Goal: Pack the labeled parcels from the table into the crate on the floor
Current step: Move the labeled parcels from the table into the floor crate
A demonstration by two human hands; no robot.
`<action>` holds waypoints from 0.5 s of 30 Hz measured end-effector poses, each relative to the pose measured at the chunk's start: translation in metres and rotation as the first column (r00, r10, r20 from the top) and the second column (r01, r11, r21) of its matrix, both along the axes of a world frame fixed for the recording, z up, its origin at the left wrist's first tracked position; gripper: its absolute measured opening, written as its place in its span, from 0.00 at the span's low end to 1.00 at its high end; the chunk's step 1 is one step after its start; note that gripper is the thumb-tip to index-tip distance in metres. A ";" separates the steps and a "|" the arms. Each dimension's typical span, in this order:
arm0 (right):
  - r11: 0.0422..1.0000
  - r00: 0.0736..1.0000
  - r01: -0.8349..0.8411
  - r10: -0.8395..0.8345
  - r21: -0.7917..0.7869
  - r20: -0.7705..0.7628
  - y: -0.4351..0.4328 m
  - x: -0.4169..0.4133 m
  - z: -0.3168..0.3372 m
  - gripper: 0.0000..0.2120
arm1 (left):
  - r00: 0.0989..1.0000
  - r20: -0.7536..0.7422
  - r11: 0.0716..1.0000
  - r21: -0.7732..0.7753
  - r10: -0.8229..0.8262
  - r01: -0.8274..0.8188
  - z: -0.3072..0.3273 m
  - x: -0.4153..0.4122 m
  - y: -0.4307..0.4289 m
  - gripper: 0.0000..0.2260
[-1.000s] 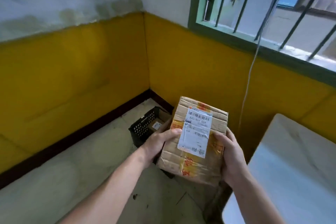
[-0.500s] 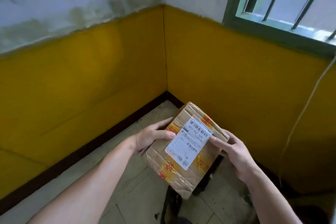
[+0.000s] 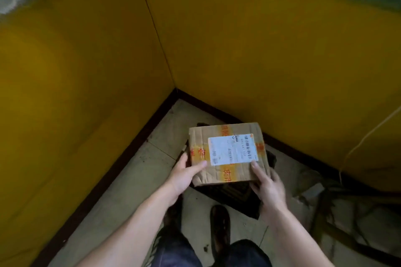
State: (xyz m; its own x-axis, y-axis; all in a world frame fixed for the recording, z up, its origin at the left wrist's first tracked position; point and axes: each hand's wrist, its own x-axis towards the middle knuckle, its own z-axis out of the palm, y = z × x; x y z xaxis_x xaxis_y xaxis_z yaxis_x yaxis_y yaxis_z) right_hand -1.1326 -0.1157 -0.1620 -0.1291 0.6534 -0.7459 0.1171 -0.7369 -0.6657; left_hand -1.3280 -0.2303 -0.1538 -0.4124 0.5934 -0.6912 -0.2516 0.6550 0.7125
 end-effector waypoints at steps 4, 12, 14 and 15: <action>1.000 0.988 0.000 0.004 -0.027 0.155 -0.022 -0.023 -0.035 0.31 | 1.000 0.018 0.998 -0.058 -0.021 0.022 -0.052 -0.030 0.011 0.26; 0.986 0.952 0.127 -0.091 -0.105 0.291 -0.055 -0.072 -0.140 0.19 | 0.973 0.188 0.974 -0.156 -0.134 0.165 -0.165 -0.081 0.007 0.24; 0.982 0.943 0.142 -0.095 -0.127 0.318 -0.054 -0.082 -0.174 0.16 | 0.968 0.209 0.970 -0.171 -0.136 0.173 -0.199 -0.089 0.010 0.26; 0.982 0.943 0.130 -0.079 -0.138 0.325 -0.053 -0.086 -0.190 0.15 | 0.966 0.220 0.966 -0.184 -0.138 0.180 -0.215 -0.091 0.012 0.26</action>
State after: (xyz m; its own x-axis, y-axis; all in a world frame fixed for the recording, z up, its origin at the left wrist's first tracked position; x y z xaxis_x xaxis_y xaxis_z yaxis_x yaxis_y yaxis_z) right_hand -1.2188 -0.1686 -0.3523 0.1930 0.5229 -0.8302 0.2192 -0.8478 -0.4830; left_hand -1.4194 -0.2179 -0.3683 -0.1618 0.4801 -0.8622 -0.2590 0.8224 0.5066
